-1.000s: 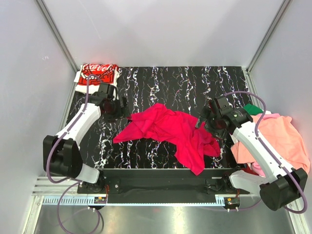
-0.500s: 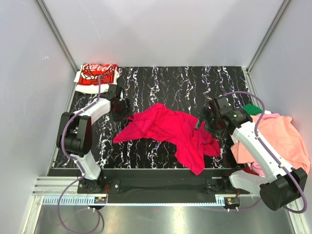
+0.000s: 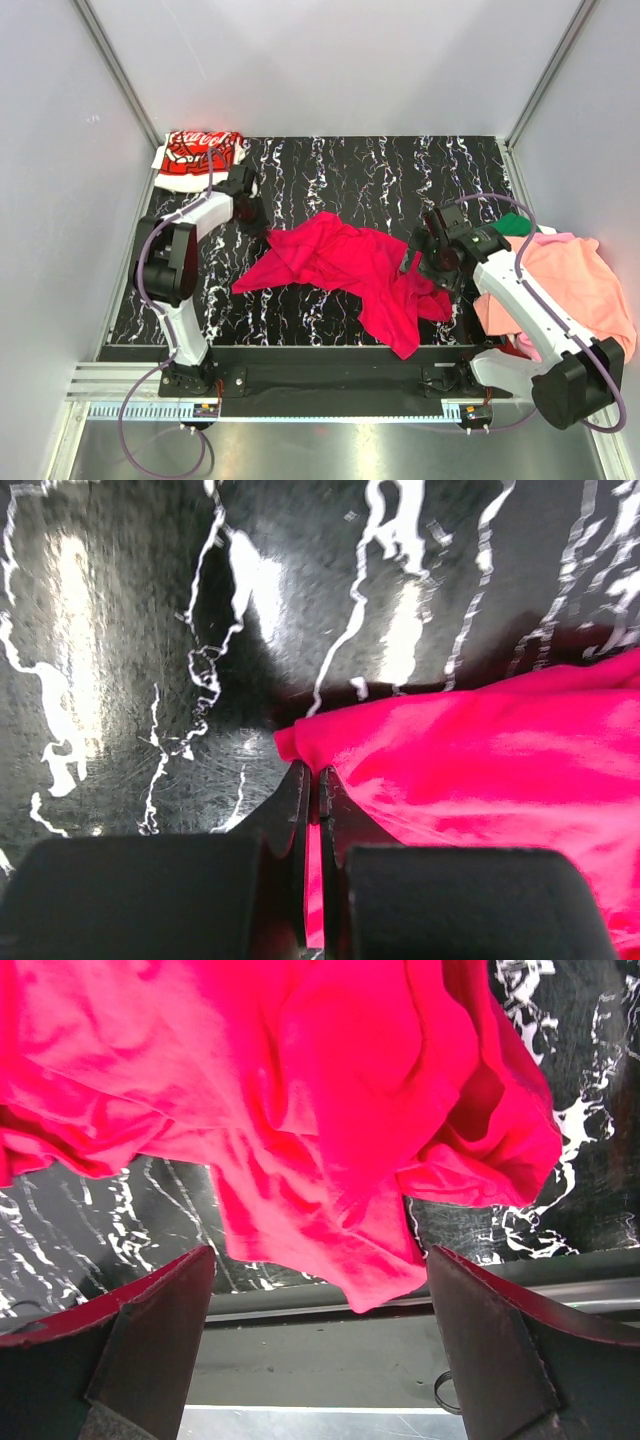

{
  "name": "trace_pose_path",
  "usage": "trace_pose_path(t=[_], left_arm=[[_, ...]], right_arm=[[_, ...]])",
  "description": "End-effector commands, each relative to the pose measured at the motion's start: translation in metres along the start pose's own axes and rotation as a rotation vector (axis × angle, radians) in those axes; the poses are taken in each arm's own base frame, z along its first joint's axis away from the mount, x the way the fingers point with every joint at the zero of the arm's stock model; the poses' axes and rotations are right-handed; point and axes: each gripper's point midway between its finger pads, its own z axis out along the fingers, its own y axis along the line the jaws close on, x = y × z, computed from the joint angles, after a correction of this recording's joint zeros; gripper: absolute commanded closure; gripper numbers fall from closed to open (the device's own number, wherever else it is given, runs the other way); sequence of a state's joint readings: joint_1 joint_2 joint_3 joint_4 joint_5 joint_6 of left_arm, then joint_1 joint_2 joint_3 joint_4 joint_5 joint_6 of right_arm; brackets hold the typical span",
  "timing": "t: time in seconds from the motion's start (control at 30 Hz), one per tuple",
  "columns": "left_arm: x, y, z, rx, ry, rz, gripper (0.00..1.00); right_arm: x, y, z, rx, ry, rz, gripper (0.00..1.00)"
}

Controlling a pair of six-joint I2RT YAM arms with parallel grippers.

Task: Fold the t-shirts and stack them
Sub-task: Flatten the tshirt out

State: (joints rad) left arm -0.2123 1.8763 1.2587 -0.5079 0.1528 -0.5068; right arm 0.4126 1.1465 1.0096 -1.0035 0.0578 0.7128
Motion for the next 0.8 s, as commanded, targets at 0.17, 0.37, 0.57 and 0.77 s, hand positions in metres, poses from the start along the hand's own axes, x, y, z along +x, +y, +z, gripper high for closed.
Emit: trace_pose_path(t=[0.17,0.37,0.57,0.77], left_arm=[[-0.076,0.011,-0.121,0.064,-0.265,-0.098,1.0],[-0.082,0.055,-0.141,0.045,-0.284,-0.163,1.0],[-0.08,0.104,-0.152,0.006,-0.318,-0.275,1.0],[-0.085,0.134,-0.163,-0.003,-0.345,-0.334,1.0]], right_arm=[[0.047,-0.012,0.01,-0.011,0.085,0.106,0.14],[0.116,0.0,0.023,0.035,0.207,0.039,0.17],[0.164,0.005,0.04,0.066,0.296,-0.071,0.18],[0.15,0.008,0.052,0.113,0.258,-0.119,0.16]])
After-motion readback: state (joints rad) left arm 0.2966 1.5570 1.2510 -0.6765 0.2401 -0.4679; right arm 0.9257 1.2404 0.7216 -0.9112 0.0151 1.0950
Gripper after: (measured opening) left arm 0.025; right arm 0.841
